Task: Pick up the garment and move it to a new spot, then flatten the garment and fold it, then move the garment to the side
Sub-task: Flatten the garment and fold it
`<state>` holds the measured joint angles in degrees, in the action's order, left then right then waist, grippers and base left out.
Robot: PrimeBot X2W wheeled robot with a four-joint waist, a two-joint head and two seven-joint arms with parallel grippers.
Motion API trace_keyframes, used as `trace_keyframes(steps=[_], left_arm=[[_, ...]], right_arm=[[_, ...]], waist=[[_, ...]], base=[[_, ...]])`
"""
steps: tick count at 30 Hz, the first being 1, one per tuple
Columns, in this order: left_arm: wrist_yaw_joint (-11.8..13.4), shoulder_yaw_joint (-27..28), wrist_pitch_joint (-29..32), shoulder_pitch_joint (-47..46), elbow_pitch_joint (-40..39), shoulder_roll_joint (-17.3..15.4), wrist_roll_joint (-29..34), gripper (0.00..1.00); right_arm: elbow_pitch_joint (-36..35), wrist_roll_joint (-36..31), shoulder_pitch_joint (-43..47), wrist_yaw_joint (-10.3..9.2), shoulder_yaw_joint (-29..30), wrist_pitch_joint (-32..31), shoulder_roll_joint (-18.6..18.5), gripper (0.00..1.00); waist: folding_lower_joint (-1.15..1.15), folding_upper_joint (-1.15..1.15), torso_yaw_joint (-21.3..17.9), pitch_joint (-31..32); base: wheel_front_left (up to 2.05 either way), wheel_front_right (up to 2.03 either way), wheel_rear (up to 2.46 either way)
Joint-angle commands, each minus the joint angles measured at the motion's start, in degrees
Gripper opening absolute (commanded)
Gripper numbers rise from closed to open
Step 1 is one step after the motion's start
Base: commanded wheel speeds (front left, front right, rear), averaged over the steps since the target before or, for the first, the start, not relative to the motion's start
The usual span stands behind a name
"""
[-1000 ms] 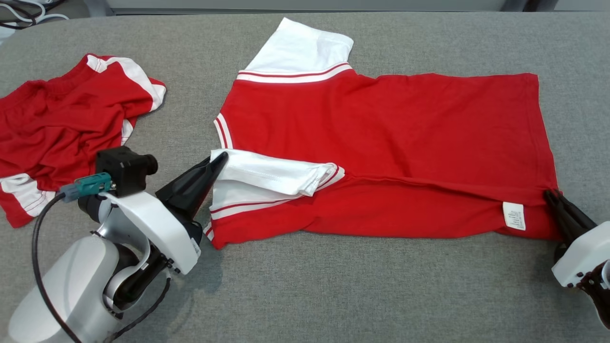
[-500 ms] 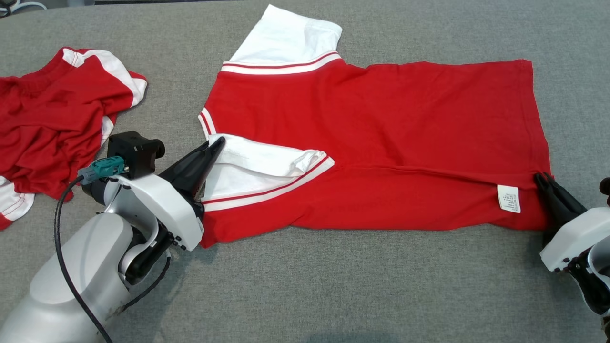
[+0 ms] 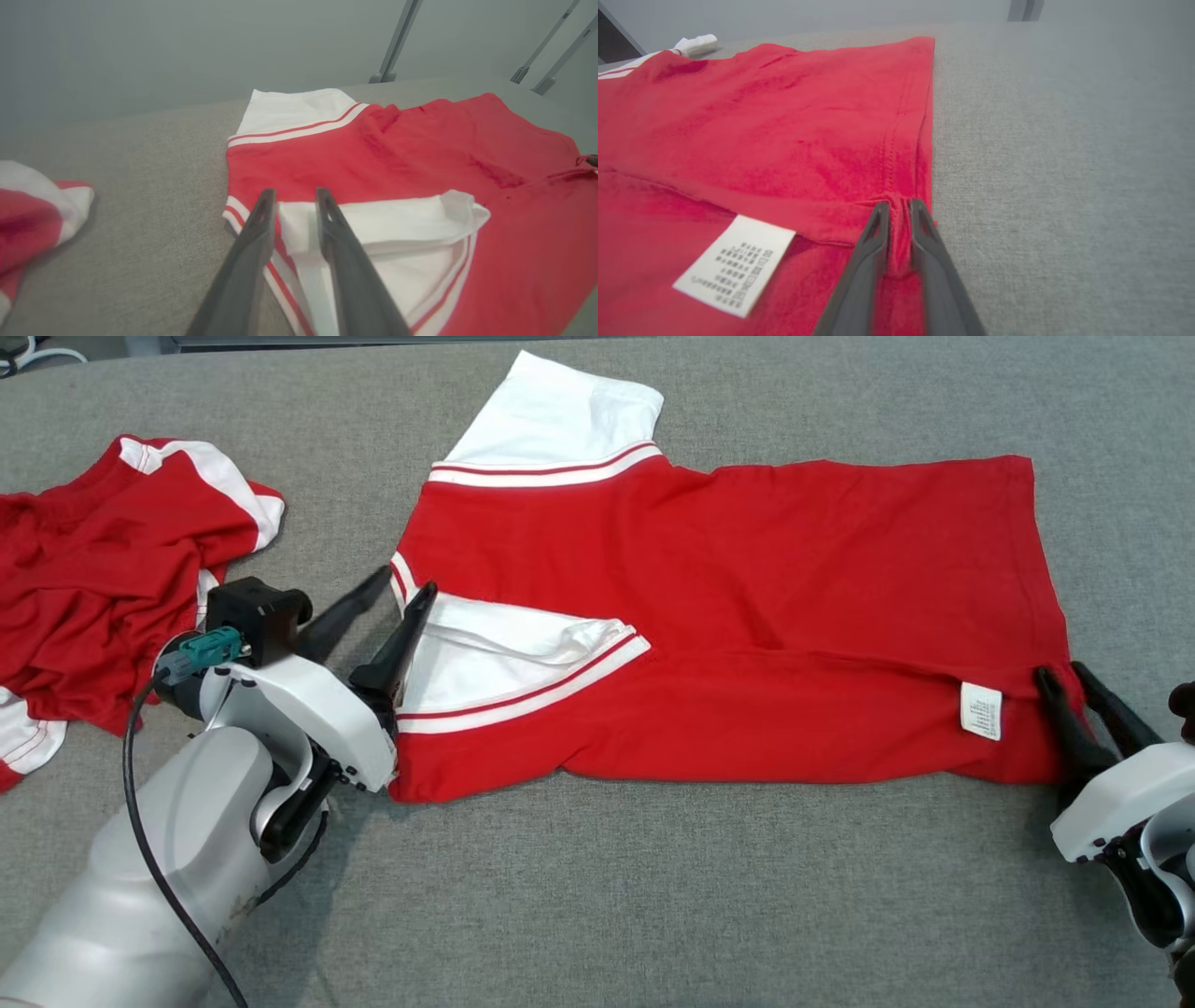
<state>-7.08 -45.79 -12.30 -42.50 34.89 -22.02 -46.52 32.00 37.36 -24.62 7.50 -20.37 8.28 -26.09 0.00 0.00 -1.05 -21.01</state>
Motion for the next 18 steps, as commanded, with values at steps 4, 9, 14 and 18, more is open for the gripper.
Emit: trace_keyframes(steps=[4, 9, 14, 18], left_arm=[[-0.4, 2.4, -2.0, -3.1, 2.6, -0.7, -1.0, 1.00], [0.1, 5.7, -2.6, -0.5, 2.9, 0.3, -2.1, 1.00], [2.2, 8.4, -2.7, 3.6, 0.6, 0.3, -2.2, 1.00], [4.0, 9.3, -2.2, 8.5, -2.7, -0.5, -2.9, 1.00]], right_arm=[[-0.7, -1.1, -0.6, -0.01, -0.6, 4.6, -1.5, 1.00], [-2.6, -3.8, 0.8, -0.01, 0.6, 6.3, -0.1, 1.00], [-4.8, -5.7, 3.8, -0.01, 1.5, 6.5, 1.0, 1.00], [-6.4, -5.6, 7.6, -0.01, 2.2, 4.7, 1.8, 1.00]], waist=[[0.00, 0.00, 0.2, 1.5], [0.00, 0.00, 0.2, 3.6], [0.00, 0.00, 0.3, 5.5], [0.00, 0.00, 0.3, 7.7]], base=[[0.00, 0.00, 0.00], [0.00, 0.00, 0.00], [0.00, 0.00, 0.00], [0.00, 0.00, 0.00]])
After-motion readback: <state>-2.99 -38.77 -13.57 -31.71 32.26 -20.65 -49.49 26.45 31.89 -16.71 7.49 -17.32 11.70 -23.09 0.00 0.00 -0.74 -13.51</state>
